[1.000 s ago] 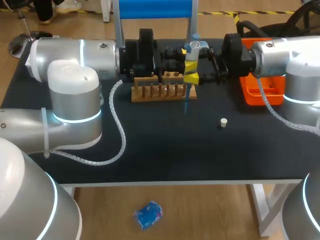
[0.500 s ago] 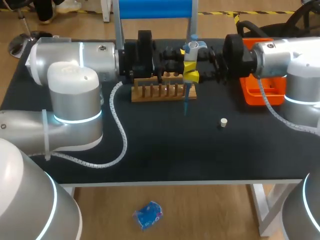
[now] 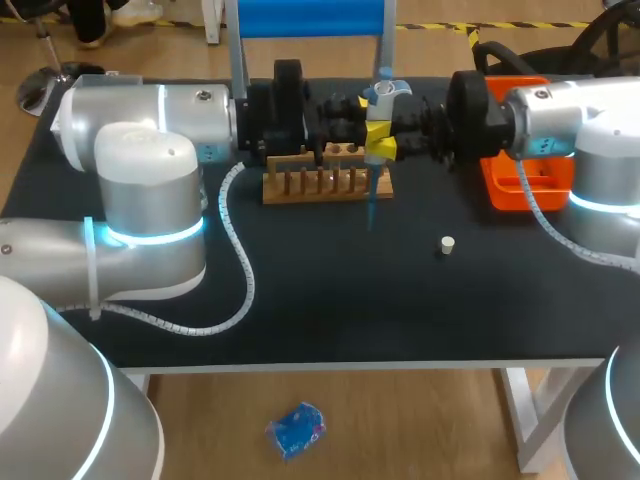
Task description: Invert the test tube, pick up the pipette, mount the tip to pipette, aspirate from beaker and dispense into the tube, eject the tip, return the pipette, and cap with the stopper.
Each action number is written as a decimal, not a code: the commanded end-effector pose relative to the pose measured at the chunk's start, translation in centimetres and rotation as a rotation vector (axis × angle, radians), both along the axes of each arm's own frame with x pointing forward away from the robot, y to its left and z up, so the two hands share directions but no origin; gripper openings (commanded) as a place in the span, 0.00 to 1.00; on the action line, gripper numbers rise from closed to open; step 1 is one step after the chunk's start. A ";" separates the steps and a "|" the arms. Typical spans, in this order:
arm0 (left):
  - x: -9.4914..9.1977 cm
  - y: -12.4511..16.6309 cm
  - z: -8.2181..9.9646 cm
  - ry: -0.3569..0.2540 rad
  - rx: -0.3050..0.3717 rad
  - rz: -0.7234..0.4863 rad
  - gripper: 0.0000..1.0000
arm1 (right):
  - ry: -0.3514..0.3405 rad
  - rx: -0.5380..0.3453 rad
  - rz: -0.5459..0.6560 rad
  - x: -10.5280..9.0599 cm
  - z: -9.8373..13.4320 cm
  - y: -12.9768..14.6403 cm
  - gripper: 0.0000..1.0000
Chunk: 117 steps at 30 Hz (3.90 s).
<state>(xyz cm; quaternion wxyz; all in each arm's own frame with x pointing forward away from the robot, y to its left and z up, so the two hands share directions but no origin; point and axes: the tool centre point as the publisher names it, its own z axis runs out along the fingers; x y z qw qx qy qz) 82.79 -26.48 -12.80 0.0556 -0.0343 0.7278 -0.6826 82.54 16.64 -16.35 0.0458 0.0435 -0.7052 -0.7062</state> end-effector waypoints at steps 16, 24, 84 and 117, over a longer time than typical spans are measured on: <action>-0.3 2.2 0.8 -0.025 -0.028 0.086 1.00 | 0.003 0.002 -0.001 0.4 -0.1 -0.5 0.00; 0.0 3.3 0.9 -0.011 -0.031 0.130 1.00 | -0.008 0.007 -0.031 0.6 0.1 -3.0 0.00; 0.0 3.3 0.9 -0.011 -0.031 0.130 1.00 | -0.029 0.056 -0.459 17.3 -0.4 -32.1 0.00; 10.7 -12.2 10.6 -0.098 0.280 0.101 1.00 | -0.029 0.056 -0.459 17.3 -0.4 -32.1 0.00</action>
